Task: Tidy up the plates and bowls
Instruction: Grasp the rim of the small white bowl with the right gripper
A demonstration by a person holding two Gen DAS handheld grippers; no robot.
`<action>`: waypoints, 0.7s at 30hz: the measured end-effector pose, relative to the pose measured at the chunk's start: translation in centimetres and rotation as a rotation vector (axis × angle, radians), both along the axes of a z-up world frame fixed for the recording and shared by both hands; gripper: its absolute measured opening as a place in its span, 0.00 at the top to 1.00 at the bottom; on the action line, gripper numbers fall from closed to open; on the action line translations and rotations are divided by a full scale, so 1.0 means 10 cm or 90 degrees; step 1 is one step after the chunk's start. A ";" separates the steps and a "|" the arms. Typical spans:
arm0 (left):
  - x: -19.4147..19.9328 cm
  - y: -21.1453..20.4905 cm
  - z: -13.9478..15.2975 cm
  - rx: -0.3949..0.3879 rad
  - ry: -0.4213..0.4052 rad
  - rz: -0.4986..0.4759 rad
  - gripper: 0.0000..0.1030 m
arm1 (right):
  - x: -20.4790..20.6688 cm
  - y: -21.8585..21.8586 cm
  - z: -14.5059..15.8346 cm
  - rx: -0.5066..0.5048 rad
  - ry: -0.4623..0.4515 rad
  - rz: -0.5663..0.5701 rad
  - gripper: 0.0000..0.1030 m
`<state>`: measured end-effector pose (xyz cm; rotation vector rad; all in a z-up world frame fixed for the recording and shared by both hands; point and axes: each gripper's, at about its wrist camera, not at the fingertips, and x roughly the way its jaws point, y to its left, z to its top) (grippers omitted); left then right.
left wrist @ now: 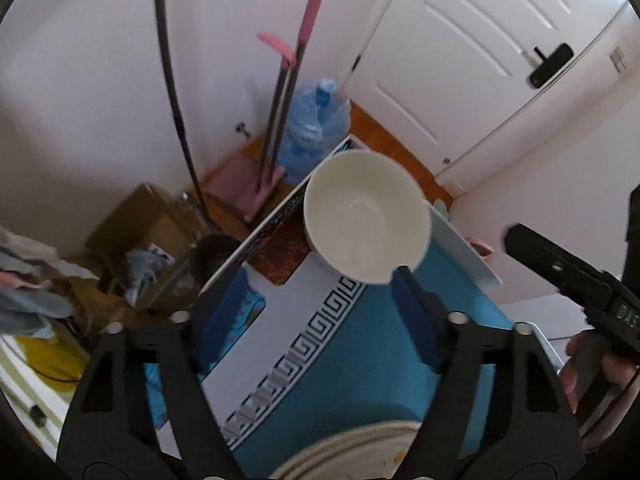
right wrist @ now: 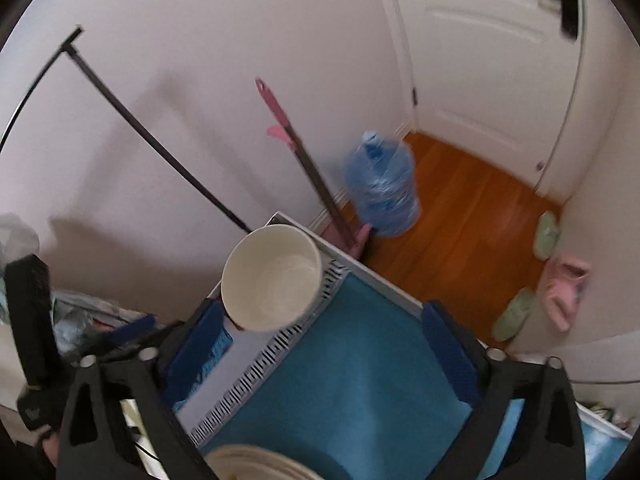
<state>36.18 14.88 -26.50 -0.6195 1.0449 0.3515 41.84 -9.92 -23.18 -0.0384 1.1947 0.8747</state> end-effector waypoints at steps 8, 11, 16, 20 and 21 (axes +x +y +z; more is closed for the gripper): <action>0.29 0.12 -0.48 -0.036 0.010 -0.003 0.54 | 0.12 0.34 -0.63 -0.004 0.076 0.009 0.43; 0.37 0.11 -0.59 -0.034 0.014 -0.007 0.69 | 0.14 0.40 -0.73 0.002 0.089 0.016 0.54; 0.42 0.11 -0.65 -0.026 0.000 -0.009 0.77 | 0.14 0.48 -0.82 0.007 0.103 0.025 0.76; 0.43 0.09 -0.65 -0.009 0.002 -0.013 0.78 | 0.15 0.44 -0.85 0.017 0.106 0.019 0.80; 0.44 0.07 -0.63 -0.001 0.003 -0.017 0.78 | 0.16 0.45 -0.85 0.016 0.104 0.020 0.80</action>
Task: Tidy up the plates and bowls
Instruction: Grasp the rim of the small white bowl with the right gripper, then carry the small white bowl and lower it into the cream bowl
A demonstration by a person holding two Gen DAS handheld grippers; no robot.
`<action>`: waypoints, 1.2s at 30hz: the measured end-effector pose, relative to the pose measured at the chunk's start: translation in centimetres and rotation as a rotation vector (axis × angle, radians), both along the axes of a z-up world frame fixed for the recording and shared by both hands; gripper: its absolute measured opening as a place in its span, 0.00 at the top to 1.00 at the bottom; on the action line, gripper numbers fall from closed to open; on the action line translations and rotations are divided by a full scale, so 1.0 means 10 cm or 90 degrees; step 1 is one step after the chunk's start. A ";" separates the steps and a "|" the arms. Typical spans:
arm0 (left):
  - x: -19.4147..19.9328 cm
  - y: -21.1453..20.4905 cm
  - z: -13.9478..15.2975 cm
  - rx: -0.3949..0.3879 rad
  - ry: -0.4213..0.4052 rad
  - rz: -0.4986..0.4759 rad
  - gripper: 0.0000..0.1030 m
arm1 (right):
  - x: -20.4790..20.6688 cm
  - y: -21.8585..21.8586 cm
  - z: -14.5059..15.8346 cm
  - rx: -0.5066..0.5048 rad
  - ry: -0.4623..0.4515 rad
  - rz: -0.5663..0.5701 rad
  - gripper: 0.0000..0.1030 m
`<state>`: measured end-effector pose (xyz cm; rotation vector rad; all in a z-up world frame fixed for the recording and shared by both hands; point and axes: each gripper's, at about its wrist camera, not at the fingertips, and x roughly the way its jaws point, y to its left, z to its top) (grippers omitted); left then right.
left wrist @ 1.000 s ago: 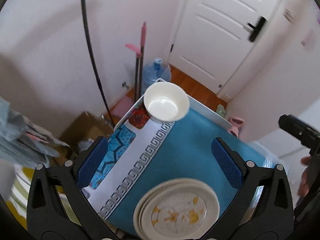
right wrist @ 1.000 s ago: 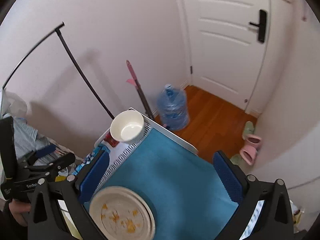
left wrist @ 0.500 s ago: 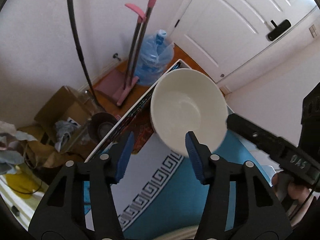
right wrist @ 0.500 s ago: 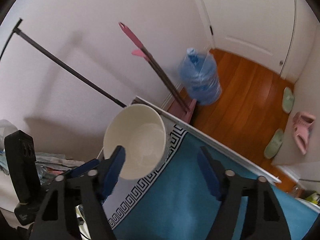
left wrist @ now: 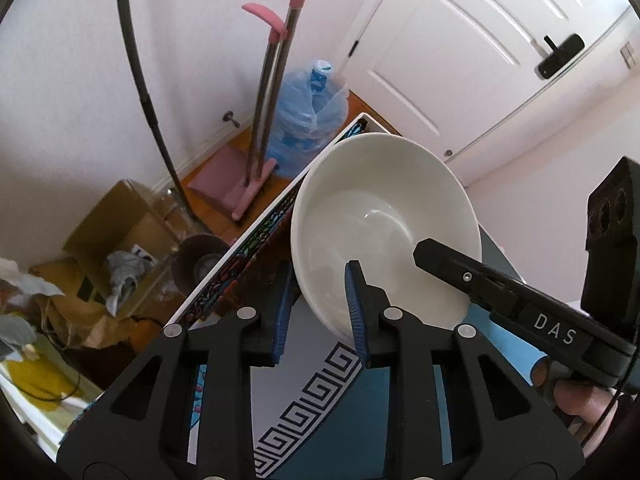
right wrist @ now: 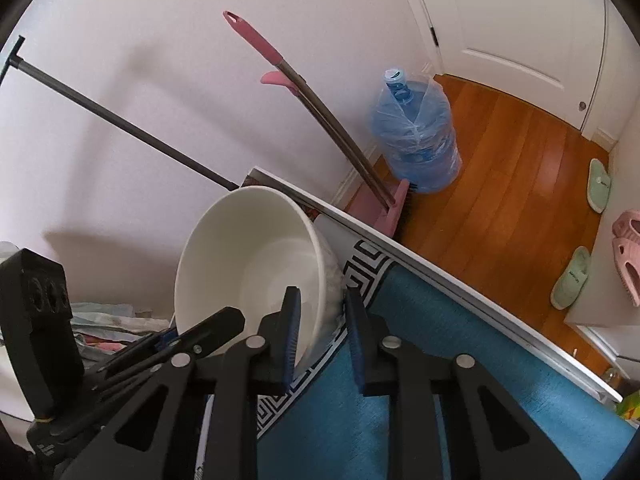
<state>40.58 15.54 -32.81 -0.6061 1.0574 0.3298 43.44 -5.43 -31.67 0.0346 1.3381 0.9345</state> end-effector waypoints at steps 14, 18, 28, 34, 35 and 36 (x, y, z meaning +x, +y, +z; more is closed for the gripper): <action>-0.11 -0.22 0.43 0.054 -0.039 -0.055 0.78 | -0.19 -0.22 0.35 0.007 -0.049 -0.030 0.80; -0.22 -0.41 0.71 0.075 -0.071 -0.083 0.78 | -0.30 -0.44 0.59 0.021 -0.070 -0.056 0.80; -0.67 -1.23 1.40 0.098 -0.129 -0.151 0.78 | -0.79 -1.38 1.30 0.055 -0.120 -0.133 0.80; -1.09 -2.01 1.65 0.090 -0.143 -0.196 0.78 | -1.20 -2.14 1.57 0.055 -0.140 -0.172 0.80; -1.15 -2.13 1.67 0.088 -0.145 -0.202 0.78 | -1.28 -2.29 1.60 0.051 -0.143 -0.179 0.80; -1.22 -2.29 1.69 0.086 -0.147 -0.210 0.78 | -1.35 -2.44 1.63 0.048 -0.144 -0.186 0.80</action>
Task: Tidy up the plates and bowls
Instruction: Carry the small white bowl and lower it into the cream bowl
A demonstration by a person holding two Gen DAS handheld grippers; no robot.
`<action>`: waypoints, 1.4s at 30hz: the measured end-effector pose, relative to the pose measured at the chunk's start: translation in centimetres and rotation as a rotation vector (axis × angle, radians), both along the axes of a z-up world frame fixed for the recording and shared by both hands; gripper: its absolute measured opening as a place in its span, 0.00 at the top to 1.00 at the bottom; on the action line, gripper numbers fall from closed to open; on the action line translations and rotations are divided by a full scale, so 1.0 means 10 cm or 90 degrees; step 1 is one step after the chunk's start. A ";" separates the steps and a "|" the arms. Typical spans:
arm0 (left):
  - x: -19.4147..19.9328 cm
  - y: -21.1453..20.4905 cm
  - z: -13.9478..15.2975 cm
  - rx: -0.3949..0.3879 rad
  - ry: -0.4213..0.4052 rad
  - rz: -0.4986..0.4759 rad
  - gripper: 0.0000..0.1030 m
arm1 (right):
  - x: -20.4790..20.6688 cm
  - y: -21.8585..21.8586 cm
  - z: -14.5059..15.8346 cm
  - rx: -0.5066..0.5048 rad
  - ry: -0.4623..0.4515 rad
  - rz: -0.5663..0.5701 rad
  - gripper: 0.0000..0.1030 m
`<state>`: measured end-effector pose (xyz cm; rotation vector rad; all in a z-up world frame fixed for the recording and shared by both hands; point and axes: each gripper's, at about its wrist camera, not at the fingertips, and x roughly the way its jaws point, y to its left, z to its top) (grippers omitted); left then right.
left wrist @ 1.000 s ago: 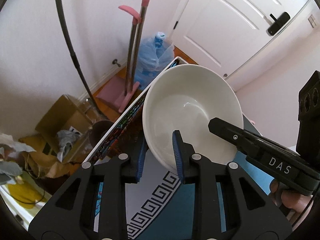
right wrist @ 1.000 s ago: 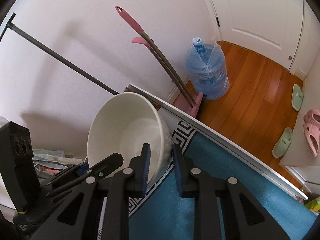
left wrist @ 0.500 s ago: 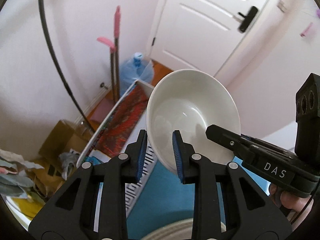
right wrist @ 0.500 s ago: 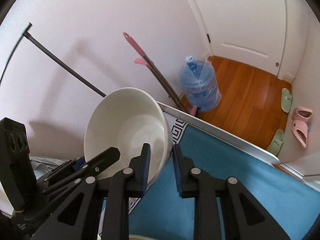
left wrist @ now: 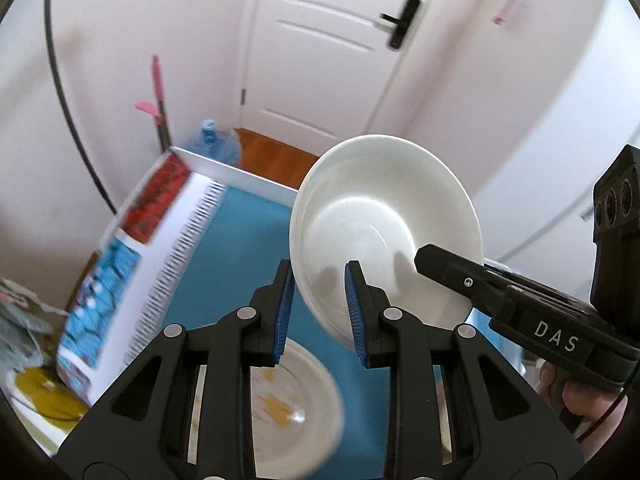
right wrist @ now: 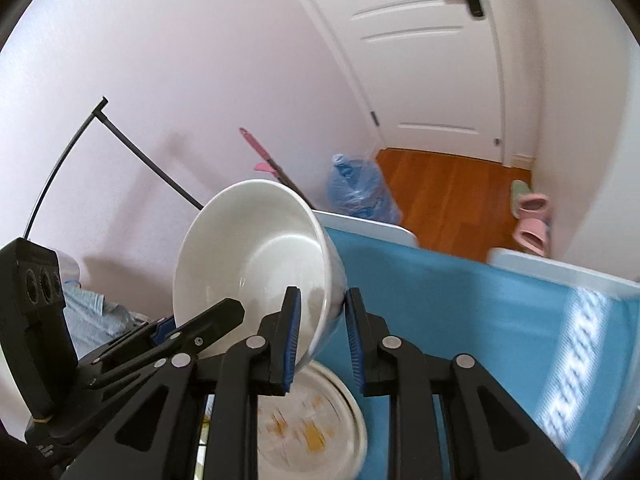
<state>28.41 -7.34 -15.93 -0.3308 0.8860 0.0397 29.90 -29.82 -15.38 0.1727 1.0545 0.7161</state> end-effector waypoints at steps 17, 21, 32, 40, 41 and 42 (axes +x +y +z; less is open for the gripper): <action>-0.66 -1.79 -0.35 -0.026 0.064 -0.165 0.78 | -0.98 -1.91 -0.32 -0.063 0.056 -0.137 0.80; -0.71 -1.94 -0.58 -0.021 0.107 -0.186 0.78 | -1.10 -2.07 -0.58 -0.073 0.092 -0.156 0.80; -0.72 -2.07 -0.96 0.033 0.165 -0.203 0.78 | -1.23 -2.14 -0.95 -0.093 0.137 -0.162 0.80; -0.64 -2.13 -1.05 0.070 0.185 -0.217 0.78 | -1.24 -2.11 -0.98 -0.120 0.133 -0.159 0.80; -0.64 -2.14 -1.06 0.074 0.186 -0.219 0.78 | -1.24 -2.11 -0.98 -0.122 0.134 -0.160 0.80; -0.63 -2.15 -1.07 0.079 0.187 -0.221 0.78 | -1.24 -2.11 -0.98 -0.123 0.136 -0.160 0.80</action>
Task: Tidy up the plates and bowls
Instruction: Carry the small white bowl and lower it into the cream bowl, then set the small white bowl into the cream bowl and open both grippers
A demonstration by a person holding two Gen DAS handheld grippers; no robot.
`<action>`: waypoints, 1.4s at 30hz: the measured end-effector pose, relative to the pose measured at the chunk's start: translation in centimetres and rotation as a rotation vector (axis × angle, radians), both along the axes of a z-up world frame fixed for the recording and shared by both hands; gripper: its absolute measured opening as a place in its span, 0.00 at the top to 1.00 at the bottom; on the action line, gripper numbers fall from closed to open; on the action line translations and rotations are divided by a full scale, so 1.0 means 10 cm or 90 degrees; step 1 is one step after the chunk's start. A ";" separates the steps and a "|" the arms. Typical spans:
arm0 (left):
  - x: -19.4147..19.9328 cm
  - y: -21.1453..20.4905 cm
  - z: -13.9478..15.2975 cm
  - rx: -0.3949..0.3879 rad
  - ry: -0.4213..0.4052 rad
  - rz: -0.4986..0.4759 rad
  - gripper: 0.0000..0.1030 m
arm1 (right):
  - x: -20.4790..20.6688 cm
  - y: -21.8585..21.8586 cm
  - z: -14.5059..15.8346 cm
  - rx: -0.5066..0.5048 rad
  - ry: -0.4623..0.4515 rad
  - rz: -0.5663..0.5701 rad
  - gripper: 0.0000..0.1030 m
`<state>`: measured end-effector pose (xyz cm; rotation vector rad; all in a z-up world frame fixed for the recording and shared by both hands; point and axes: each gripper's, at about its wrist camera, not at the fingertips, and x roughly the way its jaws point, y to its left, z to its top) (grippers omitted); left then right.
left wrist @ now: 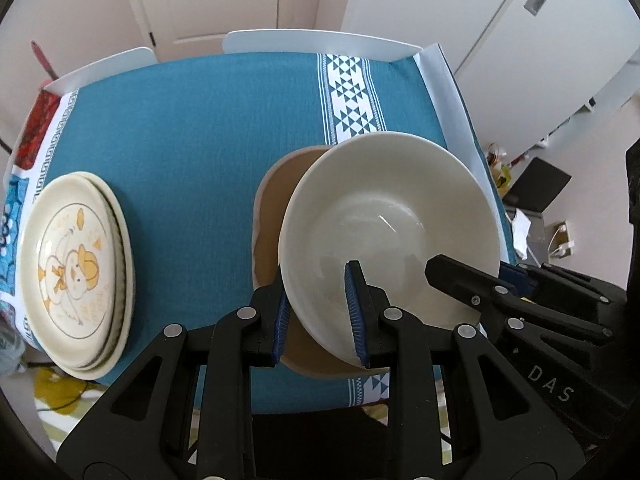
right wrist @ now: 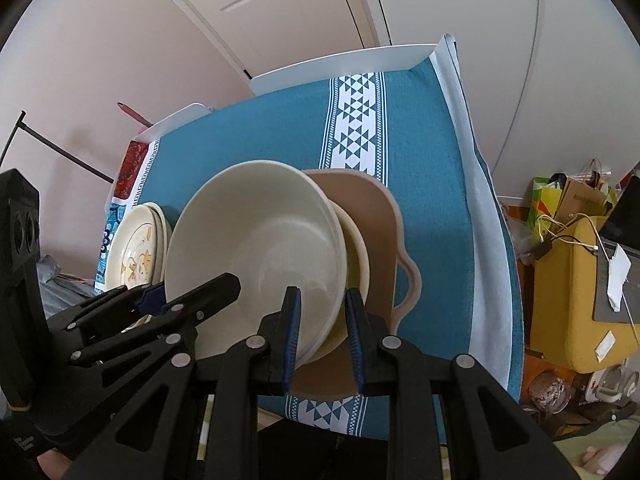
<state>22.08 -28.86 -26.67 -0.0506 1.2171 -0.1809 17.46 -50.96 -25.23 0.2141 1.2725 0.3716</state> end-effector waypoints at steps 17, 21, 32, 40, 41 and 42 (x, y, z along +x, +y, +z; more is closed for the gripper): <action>-0.01 -0.07 -0.04 0.042 -0.006 -0.024 0.78 | 0.05 0.06 0.01 -0.038 0.000 0.010 0.80; -0.01 -0.07 -0.06 0.055 -0.007 -0.022 0.78 | 0.05 0.05 0.01 -0.037 0.000 0.011 0.80; -0.02 -0.06 -0.07 0.054 -0.007 -0.031 0.78 | 0.02 0.04 0.01 -0.037 -0.006 0.013 0.80; -0.16 0.15 0.43 0.040 -0.087 -0.022 0.77 | -0.11 -0.12 0.36 0.003 -0.056 -0.018 0.80; -0.19 0.18 0.53 0.037 -0.103 -0.021 0.77 | -0.13 -0.14 0.44 0.007 -0.070 -0.020 0.80; -0.23 0.21 0.64 0.033 -0.122 -0.025 0.72 | -0.17 -0.17 0.52 0.010 -0.085 -0.022 0.80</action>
